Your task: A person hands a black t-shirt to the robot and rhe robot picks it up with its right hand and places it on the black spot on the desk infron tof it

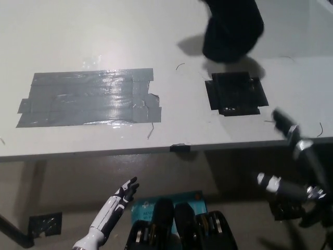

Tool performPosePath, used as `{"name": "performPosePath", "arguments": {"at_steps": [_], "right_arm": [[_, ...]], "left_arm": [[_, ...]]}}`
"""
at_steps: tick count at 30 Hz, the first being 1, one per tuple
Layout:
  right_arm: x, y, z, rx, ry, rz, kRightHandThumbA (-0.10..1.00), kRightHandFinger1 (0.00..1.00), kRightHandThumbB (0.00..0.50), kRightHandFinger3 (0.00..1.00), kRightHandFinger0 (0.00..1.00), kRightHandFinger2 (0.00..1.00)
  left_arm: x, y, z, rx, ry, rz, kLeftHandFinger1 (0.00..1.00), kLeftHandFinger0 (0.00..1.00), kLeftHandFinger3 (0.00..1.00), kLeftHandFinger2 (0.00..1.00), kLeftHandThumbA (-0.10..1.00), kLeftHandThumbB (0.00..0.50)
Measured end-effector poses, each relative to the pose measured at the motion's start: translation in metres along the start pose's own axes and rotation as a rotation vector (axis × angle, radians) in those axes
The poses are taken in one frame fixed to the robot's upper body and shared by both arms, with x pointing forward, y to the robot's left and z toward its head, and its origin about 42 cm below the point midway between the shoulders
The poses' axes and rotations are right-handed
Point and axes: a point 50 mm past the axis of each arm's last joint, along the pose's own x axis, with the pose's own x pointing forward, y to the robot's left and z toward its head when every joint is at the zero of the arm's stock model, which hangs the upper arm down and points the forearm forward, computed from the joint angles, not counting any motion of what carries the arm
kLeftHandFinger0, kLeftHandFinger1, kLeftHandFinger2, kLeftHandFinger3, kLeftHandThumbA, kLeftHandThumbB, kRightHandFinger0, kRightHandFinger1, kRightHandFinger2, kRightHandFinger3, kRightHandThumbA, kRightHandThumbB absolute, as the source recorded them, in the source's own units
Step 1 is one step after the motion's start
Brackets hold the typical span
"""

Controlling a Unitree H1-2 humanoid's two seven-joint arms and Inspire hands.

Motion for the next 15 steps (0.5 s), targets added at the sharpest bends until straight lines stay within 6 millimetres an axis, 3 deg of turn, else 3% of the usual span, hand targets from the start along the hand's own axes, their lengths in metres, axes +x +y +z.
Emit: {"name": "performPosePath", "arguments": {"at_steps": [1,2,6,8,12,15], "right_arm": [[0.0,0.0,0.0,0.0,0.0,0.0,0.97,1.0,0.429,1.0,1.0,1.0],[0.016,-0.009,0.024,-0.065,-0.088,-0.03,1.0,1.0,0.419,1.0,1.0,1.0],[0.057,-0.02,0.055,-0.164,-0.187,-0.073,1.0,1.0,0.411,1.0,1.0,1.0],[0.078,-0.024,0.057,-0.201,-0.178,-0.091,1.0,1.0,0.373,1.0,1.0,1.0],[0.125,-0.033,0.041,-0.269,-0.092,-0.129,0.94,1.0,0.401,1.0,1.0,1.0],[0.148,-0.036,0.021,-0.309,-0.015,-0.146,0.98,1.0,0.422,1.0,1.0,1.0]], "left_arm": [[0.0,0.0,0.0,0.0,0.0,0.0,1.0,1.0,1.0,1.0,1.0,0.5],[0.0,0.0,-0.001,0.001,0.002,-0.002,1.0,1.0,1.0,1.0,1.0,0.5],[0.0,-0.001,-0.002,0.003,0.005,-0.008,1.0,1.0,1.0,1.0,1.0,0.5],[0.0,-0.001,-0.002,0.005,0.004,-0.011,1.0,1.0,1.0,1.0,1.0,0.5],[0.0,-0.001,-0.002,0.007,-0.002,-0.015,1.0,1.0,1.0,1.0,1.0,0.5],[0.0,0.0,-0.001,0.009,-0.008,-0.016,1.0,1.0,1.0,1.0,1.0,0.5]]}}
